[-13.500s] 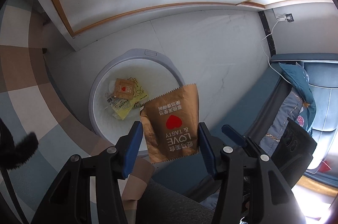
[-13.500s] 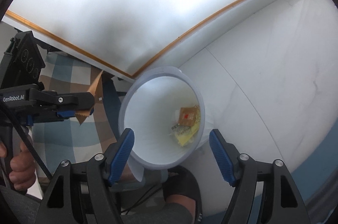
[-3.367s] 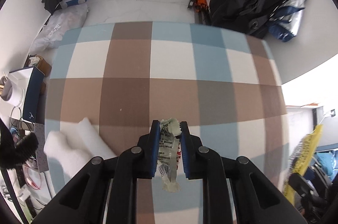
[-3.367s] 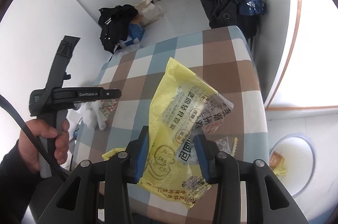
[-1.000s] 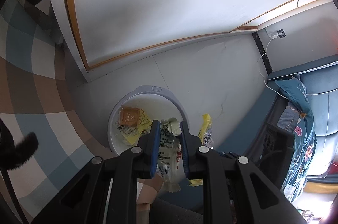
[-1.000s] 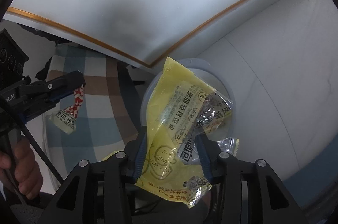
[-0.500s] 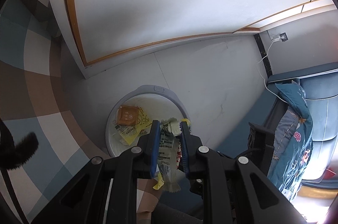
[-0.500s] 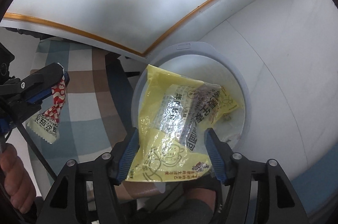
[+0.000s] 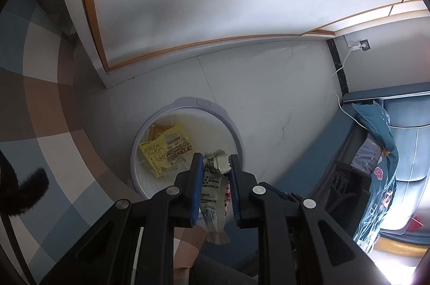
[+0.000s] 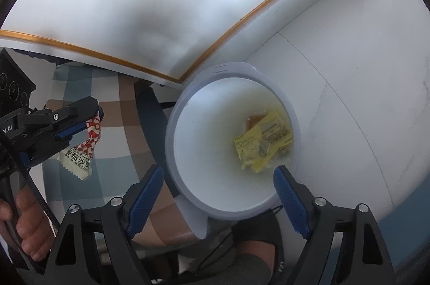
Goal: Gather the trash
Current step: 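Open the left gripper to drop the wrapper into the bin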
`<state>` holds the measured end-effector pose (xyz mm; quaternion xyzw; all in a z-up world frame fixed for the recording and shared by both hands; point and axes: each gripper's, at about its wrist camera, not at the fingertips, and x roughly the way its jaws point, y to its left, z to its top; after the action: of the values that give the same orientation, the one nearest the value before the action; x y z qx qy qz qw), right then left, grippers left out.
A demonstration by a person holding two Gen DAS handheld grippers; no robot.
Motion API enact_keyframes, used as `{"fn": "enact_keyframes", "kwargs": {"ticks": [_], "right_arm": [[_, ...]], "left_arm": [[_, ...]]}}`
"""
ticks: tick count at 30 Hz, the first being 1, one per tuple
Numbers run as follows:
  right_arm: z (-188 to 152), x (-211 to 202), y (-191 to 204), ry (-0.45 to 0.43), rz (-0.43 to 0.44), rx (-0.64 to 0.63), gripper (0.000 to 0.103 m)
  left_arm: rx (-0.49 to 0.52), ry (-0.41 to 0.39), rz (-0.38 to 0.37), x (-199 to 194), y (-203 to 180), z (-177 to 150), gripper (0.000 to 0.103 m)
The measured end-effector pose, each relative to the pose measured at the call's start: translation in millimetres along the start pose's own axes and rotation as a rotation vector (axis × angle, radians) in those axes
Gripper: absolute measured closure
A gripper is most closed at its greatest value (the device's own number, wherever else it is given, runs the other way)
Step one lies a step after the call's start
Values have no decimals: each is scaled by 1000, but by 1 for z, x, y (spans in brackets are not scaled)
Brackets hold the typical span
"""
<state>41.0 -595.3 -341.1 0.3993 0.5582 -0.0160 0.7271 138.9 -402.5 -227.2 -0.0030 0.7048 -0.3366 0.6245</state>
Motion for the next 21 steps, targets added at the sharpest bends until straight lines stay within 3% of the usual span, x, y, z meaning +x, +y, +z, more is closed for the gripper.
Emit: {"fn": "enact_keyframes", "kwargs": {"ticks": [12,13,14,16,21], "right_arm": [[-11,-34,-20,-77,-50,46,18],[-11,-36,-20,-81,-52,45,18],[-11,-39,-19,-86,-57,42,17],[-10,-42,-17,-100,-64,35,14],[-11,-53,-9,-125,-61,23,13]], "left_arm": [[-1,91,48,15,-3,-2,87],[-2,90,52,13,-2,-3,80],[-3,83,64,10,-1,-4,66],[-3,53,89,1,1,-5,47],[30,-17,100,-22,-2,-11,42]]}}
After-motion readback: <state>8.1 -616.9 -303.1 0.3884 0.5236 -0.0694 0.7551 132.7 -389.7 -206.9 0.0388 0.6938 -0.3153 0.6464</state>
